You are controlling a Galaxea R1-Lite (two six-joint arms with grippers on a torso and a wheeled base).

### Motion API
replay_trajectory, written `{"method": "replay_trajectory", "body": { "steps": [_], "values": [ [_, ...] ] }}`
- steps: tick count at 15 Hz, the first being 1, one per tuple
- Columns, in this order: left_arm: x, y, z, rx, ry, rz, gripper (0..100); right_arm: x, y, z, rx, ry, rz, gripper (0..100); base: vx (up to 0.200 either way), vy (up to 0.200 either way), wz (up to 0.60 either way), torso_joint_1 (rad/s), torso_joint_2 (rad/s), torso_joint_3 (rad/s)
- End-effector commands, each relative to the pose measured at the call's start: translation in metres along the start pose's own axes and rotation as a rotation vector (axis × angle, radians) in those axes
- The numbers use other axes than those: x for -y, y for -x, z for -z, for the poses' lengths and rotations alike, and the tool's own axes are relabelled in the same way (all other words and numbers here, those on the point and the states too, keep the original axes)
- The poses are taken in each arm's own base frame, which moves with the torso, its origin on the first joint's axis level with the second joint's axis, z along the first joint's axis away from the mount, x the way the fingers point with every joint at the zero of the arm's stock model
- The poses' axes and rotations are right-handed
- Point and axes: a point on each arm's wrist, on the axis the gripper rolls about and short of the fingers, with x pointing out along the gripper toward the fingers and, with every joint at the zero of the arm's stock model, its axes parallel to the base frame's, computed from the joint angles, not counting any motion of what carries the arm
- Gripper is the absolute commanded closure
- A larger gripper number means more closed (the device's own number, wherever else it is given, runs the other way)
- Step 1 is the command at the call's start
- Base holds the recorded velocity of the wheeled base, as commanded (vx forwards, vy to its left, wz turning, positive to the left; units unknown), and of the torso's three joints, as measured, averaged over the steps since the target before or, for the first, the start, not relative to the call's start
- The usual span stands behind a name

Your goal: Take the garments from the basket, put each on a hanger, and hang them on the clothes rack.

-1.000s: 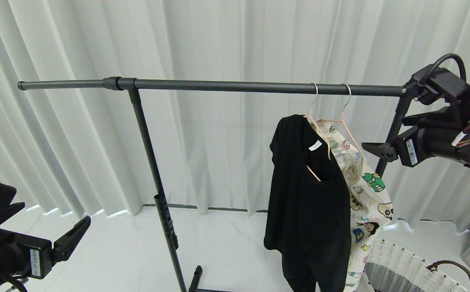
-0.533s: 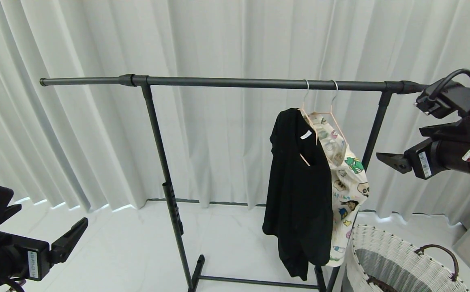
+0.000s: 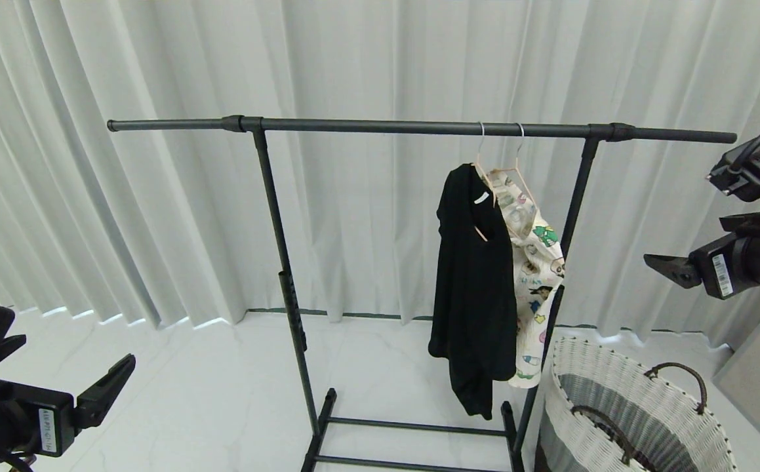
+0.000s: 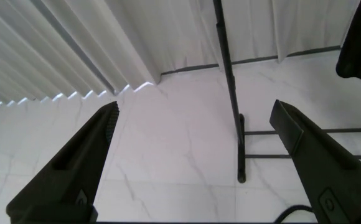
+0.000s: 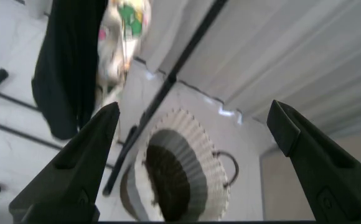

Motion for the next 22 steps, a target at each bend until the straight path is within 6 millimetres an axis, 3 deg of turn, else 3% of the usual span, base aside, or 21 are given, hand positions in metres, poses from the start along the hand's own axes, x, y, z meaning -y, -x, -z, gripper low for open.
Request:
{"method": "replay_trajectory", "body": {
  "steps": [1, 4, 12, 22],
  "values": [
    [0.0, 0.0, 0.0, -0.003, 0.0, -0.001, 0, 0.001, 0.001, 0.001, 0.0, -0.002, 0.006, 0, -0.2, 0.0, 0.0, -0.002, 0.0, 0.007],
    [0.0, 0.0, 0.001, -0.002, 0.0, 0.001, 0, 0.002, 0.001, 0.003, -0.009, -0.003, 0.009, 0, -0.2, 0.0, 0.0, 0.002, 0.0, 0.005],
    [0.0, 0.0, 0.01, -0.039, 0.034, -0.019, 0, 0.007, 0.015, 0.01, -0.008, -0.012, 0.06, 0, 0.0, 0.0, 0.0, -0.009, 0.02, 0.01],
    [0.0, 0.013, 0.02, -0.02, 0.043, -0.042, 0, 0.007, 0.034, 0.022, -0.002, -0.016, 0.073, 0, 0.0, 0.0, 0.0, -0.189, 0.45, 0.262]
  ]
}}
